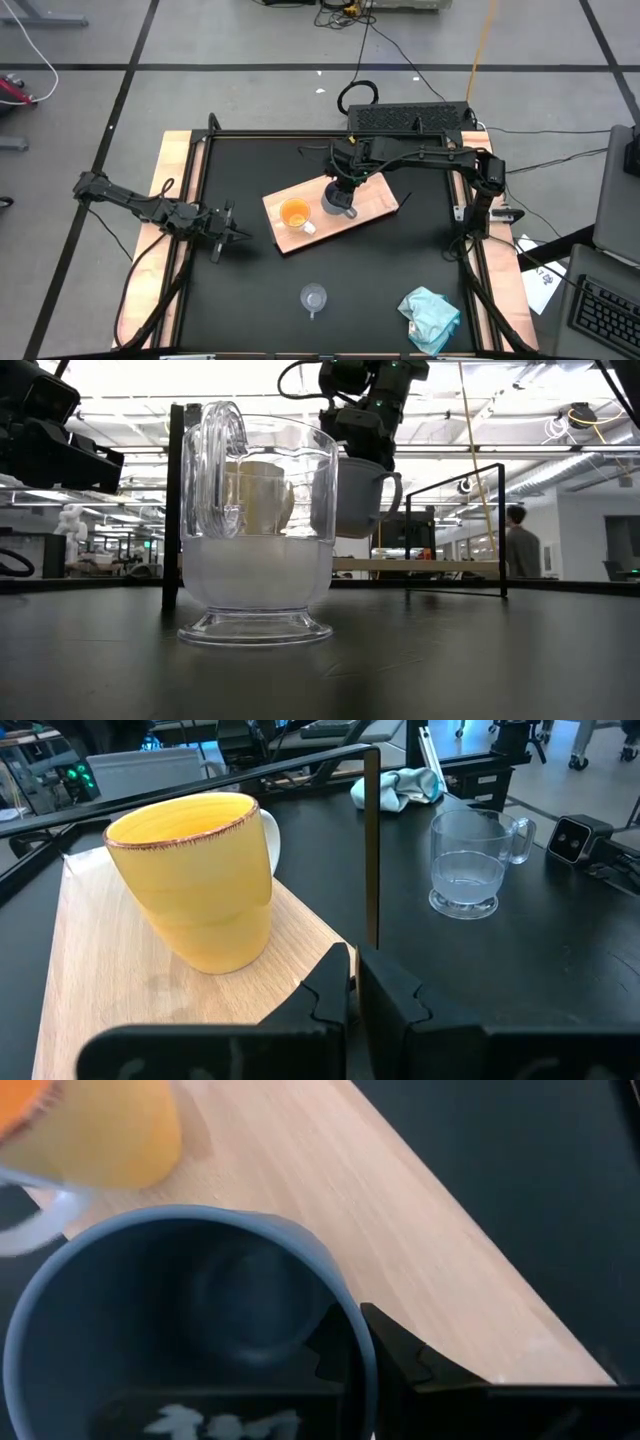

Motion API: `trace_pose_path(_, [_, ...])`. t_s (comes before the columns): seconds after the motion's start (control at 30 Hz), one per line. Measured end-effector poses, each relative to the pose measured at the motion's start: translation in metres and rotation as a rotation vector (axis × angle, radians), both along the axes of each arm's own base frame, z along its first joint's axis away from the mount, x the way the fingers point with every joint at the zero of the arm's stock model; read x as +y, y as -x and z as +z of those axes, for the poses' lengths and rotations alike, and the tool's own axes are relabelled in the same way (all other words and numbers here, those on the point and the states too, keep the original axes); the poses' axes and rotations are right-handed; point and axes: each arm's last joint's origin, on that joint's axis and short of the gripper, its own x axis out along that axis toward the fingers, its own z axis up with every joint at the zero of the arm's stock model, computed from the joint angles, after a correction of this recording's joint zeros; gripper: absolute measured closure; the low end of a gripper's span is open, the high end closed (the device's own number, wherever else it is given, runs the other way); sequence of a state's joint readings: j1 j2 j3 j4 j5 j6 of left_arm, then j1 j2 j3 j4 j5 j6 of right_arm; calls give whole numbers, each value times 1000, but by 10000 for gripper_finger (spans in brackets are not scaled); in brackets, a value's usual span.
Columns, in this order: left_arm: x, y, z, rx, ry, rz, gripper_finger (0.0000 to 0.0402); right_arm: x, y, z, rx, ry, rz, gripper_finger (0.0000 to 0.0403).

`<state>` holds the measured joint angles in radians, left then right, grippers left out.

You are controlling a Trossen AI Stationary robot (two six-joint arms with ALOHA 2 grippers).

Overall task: Stack small to large cups/mugs on shelf
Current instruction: Put the gray mug on the shelf

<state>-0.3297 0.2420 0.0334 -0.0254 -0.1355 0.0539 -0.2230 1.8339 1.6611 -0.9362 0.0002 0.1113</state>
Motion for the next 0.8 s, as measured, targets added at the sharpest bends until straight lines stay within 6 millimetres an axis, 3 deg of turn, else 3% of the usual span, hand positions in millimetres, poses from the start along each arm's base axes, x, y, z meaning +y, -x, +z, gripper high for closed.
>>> trace_pose_path(0.27, [0,0,0,0,1,-1,376,13,-4,1,-14,2,36,399])
trace_pose_path(0.8, [-1,0,0,6,13,-30,376,12,-2,-9,13,48,8,399])
